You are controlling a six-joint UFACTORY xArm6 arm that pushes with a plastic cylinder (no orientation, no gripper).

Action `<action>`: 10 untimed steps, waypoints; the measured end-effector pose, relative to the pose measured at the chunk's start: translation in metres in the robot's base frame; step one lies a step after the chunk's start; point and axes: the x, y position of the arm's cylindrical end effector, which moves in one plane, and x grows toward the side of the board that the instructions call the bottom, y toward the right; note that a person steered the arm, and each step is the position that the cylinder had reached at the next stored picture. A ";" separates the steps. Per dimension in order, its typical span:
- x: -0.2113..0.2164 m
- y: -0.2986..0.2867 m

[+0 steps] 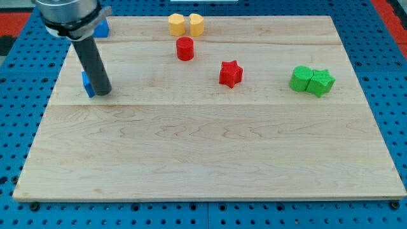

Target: Move your arm into the red circle

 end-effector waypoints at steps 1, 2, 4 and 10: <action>0.000 -0.010; 0.001 -0.017; -0.005 -0.040; -0.074 -0.062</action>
